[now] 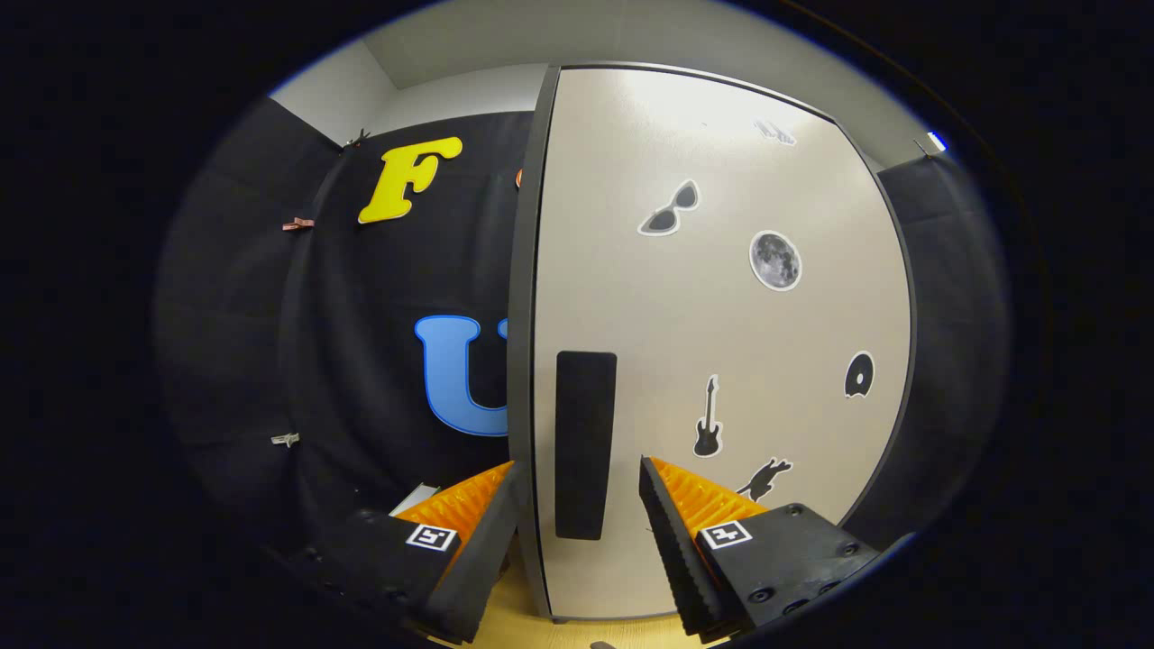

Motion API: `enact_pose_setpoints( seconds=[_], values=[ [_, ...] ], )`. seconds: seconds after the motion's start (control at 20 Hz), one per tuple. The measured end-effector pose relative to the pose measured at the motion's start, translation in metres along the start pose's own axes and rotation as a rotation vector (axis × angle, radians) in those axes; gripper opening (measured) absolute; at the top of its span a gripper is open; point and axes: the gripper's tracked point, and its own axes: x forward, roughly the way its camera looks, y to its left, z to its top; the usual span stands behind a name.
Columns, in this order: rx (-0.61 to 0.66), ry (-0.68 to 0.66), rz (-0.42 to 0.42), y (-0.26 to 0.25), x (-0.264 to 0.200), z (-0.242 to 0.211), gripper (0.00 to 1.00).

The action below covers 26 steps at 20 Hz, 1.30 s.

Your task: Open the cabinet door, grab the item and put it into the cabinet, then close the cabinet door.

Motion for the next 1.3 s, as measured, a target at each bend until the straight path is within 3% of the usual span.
enact_pose_setpoints(
  seconds=[0.1,0.15,0.2,0.3,0.4,0.55,0.6,0.95,1.3],
  values=[
    [0.005,-0.004,-0.005,0.001,0.007,-0.003,0.82],
    [0.003,-0.006,-0.021,-0.002,0.009,-0.002,0.75],
    [0.003,-0.004,-0.023,-0.001,0.012,-0.004,0.6],
    [0.009,0.012,-0.028,-0.002,0.017,-0.007,0.59],
    [0.026,0.007,-0.031,0.002,0.019,-0.007,0.4],
    [-0.021,-0.006,-0.051,0.001,0.02,-0.008,0.32],
    [-0.021,-0.009,-0.054,0.001,0.02,-0.008,0.24],
    [-0.019,0.029,-0.015,0.002,0.008,-0.008,0.24],
    [-0.012,0.036,0.01,-0.007,-0.051,-0.004,0.23]
  ],
)
